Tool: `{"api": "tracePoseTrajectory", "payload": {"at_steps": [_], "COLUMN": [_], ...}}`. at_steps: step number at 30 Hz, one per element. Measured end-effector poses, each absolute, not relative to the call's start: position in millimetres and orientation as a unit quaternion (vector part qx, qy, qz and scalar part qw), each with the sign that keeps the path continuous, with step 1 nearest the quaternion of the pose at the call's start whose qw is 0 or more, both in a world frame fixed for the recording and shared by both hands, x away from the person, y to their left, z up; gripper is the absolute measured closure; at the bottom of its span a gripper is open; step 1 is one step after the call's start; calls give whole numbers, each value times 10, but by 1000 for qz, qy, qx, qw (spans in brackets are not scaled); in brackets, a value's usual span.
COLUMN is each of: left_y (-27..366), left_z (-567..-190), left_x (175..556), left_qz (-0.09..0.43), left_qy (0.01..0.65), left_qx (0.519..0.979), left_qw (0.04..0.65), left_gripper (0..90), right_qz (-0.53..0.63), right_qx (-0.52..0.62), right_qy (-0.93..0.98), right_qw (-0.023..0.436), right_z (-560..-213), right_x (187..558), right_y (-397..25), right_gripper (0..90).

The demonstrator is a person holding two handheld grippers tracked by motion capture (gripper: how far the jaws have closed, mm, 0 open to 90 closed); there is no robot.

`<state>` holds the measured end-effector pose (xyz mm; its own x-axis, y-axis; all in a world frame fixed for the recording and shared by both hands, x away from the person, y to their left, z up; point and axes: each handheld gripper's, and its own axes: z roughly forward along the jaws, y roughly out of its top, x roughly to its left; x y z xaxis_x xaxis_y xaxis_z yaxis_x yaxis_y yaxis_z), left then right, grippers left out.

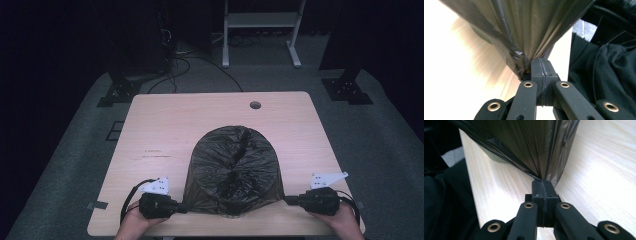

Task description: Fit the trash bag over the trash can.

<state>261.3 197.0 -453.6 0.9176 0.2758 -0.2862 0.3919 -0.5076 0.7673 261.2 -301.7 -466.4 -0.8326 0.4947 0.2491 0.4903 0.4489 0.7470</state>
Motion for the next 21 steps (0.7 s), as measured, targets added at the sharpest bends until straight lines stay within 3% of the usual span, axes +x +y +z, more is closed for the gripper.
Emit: {"api": "tracePoseTrajectory", "payload": {"at_steps": [2,3,4,5,6,7,10,17,21], "left_y": [1987,2005,2033,2033,2106,2143,2269,2346,2250], "left_z": [-4527,-4509,-4483,-4483,-4412,-4372,-4225,-3928,-3861], "left_x": [2594,2583,2569,2569,2545,2532,2497,2588,2727], "left_qz": [-64,-63,-61,-61,-51,-46,-25,13,29], "left_qy": [189,187,185,185,182,179,175,159,151], "left_qx": [863,860,855,855,844,841,829,802,797], "left_qw": [465,471,481,481,501,508,530,575,584], "left_gripper": [895,851,803,736,678,633,514,376,294], "right_qz": [437,440,445,445,467,484,521,578,600], "right_qx": [288,287,287,287,293,293,292,267,242], "right_qy": [852,851,848,848,834,824,801,769,762], "right_qw": [4,8,12,12,14,19,27,49,39], "right_z": [-4665,-4657,-4640,-4640,-4584,-4547,-4424,-4176,-4057], "right_x": [2610,2603,2596,2596,2588,2578,2552,2587,2680], "right_y": [-3013,-3019,-3036,-3036,-3108,-3152,-3274,-3341,-3239], "right_gripper": [900,849,732,732,609,551,448,401,392]}}
